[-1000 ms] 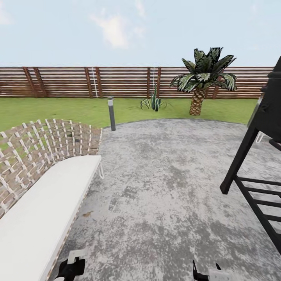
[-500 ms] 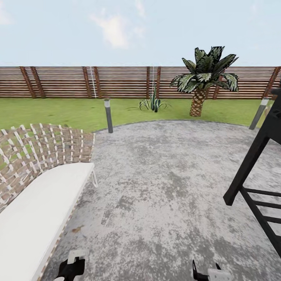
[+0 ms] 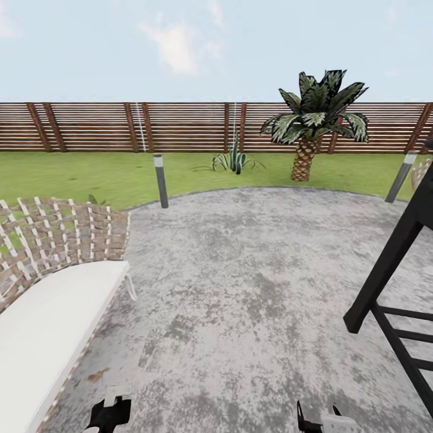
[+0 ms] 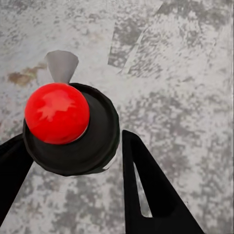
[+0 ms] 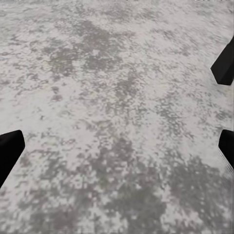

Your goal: Pick up the pesticide atomizer in the garden and spray insectifuge to fully cover both potted plants in the garden.

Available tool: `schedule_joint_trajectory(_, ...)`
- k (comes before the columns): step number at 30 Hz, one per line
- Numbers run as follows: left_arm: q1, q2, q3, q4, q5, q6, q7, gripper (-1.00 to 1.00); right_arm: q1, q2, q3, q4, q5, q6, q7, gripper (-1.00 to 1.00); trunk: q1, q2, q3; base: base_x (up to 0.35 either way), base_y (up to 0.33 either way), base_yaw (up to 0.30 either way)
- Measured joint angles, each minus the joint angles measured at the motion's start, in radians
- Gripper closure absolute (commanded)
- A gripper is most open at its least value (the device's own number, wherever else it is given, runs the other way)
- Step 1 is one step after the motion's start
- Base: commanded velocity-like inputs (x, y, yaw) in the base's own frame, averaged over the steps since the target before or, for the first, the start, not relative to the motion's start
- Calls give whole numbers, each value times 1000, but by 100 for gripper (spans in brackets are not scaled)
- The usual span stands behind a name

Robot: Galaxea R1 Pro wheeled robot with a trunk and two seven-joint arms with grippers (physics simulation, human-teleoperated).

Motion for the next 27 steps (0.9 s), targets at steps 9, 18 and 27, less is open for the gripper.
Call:
schedule_joint_trajectory(9,0,0,1,0,0,0,0,100,0,0,0,0,1,1,0,-100,0,0,0,280,-197,0)
schedule_joint_trajectory(18,0,0,1,0,0,-1,0,100,0,1,0,0,1,1,0,-100,0,0,0,285,-198,0)
schedule_joint_trajectory(27,0,0,1,0,0,-1,0,100,0,1,0,0,1,2,0,-100,0,0,0,319,-64,0)
